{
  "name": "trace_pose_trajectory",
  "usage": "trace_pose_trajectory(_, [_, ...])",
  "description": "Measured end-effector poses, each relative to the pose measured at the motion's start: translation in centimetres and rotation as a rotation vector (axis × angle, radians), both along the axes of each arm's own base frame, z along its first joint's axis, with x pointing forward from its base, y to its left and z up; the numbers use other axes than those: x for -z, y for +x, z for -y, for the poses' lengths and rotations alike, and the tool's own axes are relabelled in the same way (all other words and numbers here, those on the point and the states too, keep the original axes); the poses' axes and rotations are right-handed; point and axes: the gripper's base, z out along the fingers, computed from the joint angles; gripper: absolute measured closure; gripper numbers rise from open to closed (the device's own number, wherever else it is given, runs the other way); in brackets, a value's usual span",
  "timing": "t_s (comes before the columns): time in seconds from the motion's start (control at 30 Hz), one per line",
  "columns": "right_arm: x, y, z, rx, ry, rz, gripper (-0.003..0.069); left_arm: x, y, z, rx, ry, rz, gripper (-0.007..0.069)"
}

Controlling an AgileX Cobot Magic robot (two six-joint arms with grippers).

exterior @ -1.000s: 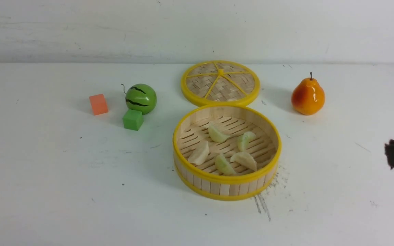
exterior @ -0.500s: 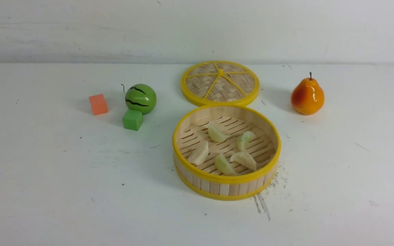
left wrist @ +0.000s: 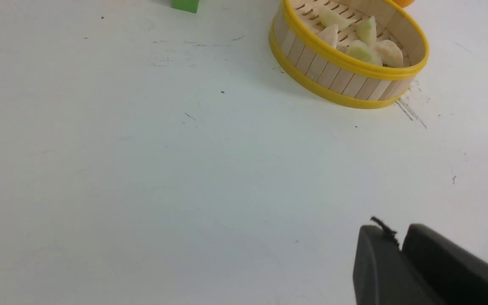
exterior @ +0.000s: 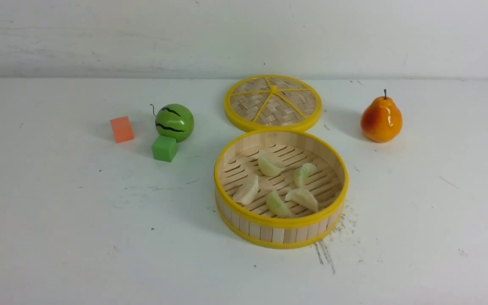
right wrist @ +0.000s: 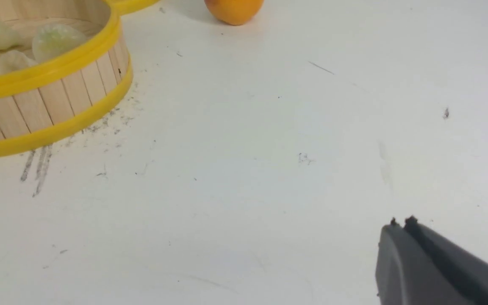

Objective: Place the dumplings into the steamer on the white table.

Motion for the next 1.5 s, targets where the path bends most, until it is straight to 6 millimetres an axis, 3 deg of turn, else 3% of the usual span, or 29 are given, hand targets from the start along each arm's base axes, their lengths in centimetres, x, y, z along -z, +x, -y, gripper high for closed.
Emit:
trace_pose_trajectory(1.0, [0.0, 0.0, 0.0, 0.0, 0.0, -0.004, 0.0661, 0.0, 0.0, 0.0, 0.0, 0.001, 0.0, 0.053])
trace_pose_trajectory(1.2, [0.0, 0.0, 0.0, 0.0, -0.001, -0.004, 0.0657, 0.1, 1.0, 0.9, -0.045, -0.017, 0.141, 0.0571])
trace_pose_trajectory(1.27, [0.0, 0.0, 0.0, 0.0, -0.001, -0.004, 0.0654, 1.0, 2.3, 1.6, -0.129, -0.033, 0.238, 0.0631])
trace_pose_trajectory(1.43, [0.0, 0.0, 0.0, 0.0, -0.001, -0.004, 0.0648, 4.2, 4.5, 1.9, -0.32, -0.091, 0.319, 0.0638])
trace_pose_trajectory(1.5, [0.0, 0.0, 0.0, 0.0, -0.002, -0.004, 0.0646, 6.4, 5.2, 1.6, -0.411, -0.083, 0.305, 0.0638])
